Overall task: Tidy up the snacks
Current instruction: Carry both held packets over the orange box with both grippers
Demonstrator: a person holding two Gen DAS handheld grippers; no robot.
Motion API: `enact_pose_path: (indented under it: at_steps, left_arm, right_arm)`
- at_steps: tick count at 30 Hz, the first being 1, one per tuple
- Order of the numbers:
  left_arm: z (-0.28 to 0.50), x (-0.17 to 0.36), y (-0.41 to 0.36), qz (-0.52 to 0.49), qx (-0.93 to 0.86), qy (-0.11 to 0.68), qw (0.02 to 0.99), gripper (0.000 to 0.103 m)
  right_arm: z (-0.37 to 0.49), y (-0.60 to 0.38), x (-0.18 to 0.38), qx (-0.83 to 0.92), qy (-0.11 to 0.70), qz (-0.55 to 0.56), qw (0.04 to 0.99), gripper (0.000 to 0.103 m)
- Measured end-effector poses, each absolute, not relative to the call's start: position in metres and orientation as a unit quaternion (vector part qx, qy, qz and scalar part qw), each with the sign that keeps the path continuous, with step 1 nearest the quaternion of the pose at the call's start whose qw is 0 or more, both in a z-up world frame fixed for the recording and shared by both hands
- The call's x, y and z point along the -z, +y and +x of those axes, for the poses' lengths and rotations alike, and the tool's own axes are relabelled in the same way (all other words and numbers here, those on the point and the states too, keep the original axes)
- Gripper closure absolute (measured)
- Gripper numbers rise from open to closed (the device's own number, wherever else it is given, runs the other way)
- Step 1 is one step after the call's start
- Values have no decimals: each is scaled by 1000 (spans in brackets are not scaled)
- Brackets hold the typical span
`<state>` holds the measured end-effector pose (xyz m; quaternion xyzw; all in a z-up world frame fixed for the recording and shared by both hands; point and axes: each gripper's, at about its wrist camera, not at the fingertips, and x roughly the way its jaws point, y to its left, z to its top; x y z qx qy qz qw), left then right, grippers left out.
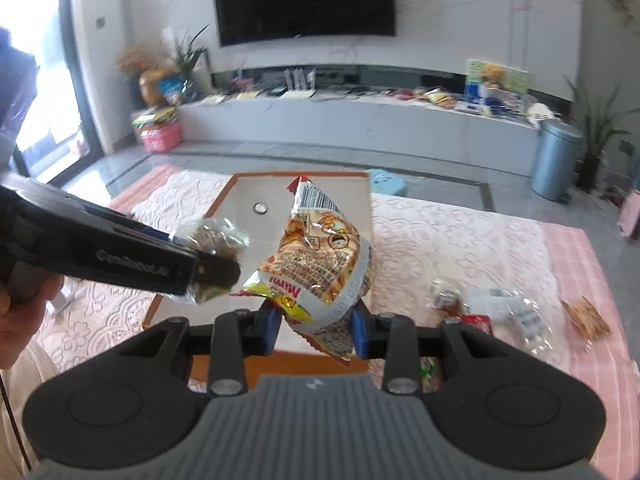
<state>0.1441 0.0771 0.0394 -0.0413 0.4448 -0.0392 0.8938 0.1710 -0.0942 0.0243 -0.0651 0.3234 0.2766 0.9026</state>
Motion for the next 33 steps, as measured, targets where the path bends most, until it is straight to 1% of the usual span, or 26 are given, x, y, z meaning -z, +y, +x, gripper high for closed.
enact_pose_path:
  at_steps: [5,10,23,33]
  left_arm:
    - [170,-13,97,-50,45,498,864,59]
    - [195,6,105,-44,50,526,848,59]
    - [246,32,121,-12,52,550,834,59]
    - [298,45,138,7,34,551,833,59]
  right_arm:
    - [199,-72,-13,-293,352,-101,883,70]
    - [227,-56,2,-304,381,-120,865,70]
    - [286,-23,33,-324,417,-139,837,70]
    - [338,-9,47,-337,424,-137,829,70]
